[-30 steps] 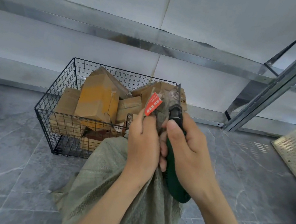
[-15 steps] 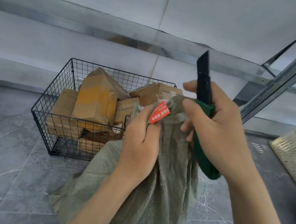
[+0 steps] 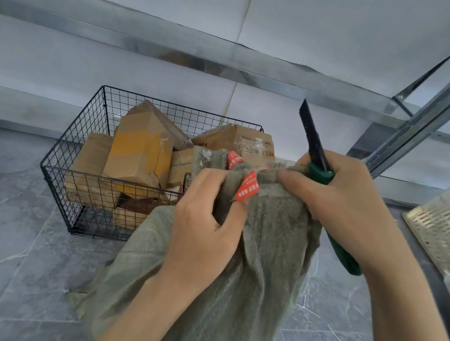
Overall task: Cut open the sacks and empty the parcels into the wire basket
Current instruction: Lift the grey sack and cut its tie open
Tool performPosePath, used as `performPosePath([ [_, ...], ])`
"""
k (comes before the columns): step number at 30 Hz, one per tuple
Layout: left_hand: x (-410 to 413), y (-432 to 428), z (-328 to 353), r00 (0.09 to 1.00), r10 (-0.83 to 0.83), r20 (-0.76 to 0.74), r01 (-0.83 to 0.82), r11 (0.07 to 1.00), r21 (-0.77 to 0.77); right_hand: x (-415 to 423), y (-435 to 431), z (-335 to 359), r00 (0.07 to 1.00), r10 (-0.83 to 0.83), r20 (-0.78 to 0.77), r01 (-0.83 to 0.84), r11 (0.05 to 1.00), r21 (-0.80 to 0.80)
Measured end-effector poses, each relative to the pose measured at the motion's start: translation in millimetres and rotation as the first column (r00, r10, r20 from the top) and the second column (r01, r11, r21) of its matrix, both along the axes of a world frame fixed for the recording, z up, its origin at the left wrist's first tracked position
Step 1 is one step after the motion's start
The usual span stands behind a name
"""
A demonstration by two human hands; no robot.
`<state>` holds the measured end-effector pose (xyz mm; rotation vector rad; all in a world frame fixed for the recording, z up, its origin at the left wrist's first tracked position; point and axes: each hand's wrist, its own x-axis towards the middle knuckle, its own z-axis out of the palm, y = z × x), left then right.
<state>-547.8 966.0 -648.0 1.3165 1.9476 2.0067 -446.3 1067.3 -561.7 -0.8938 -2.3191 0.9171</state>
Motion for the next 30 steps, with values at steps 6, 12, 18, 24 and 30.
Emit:
performPosePath([
  [6,0.8,1.7,-11.5,0.979,0.127,-0.157,-0.12,0.991,0.05,1.3,6.6,9.4,0.99,-0.029,0.134,0.027,0.999,0.022],
  [12,-2.2,3.2,-6.0,0.982,0.121,-0.144,-0.112,0.992,0.065,-7.2,7.1,13.5,0.974,0.006,0.225,0.001,1.0,-0.029],
  [18,-11.2,-1.1,-1.0,0.992,0.105,-0.065,-0.108,0.993,-0.039,-20.5,4.5,4.9,0.983,0.082,0.163,-0.059,0.988,-0.141],
  [24,-18.5,-11.2,-0.7,0.984,0.137,-0.111,-0.143,0.989,-0.046,-24.7,3.0,-8.4,0.994,0.057,0.097,-0.033,0.971,-0.236],
  [30,-21.9,-20.6,5.1,0.966,0.153,-0.21,-0.165,0.985,-0.043,-22.3,9.7,-6.0,0.998,-0.043,0.048,0.052,0.975,-0.216],
])
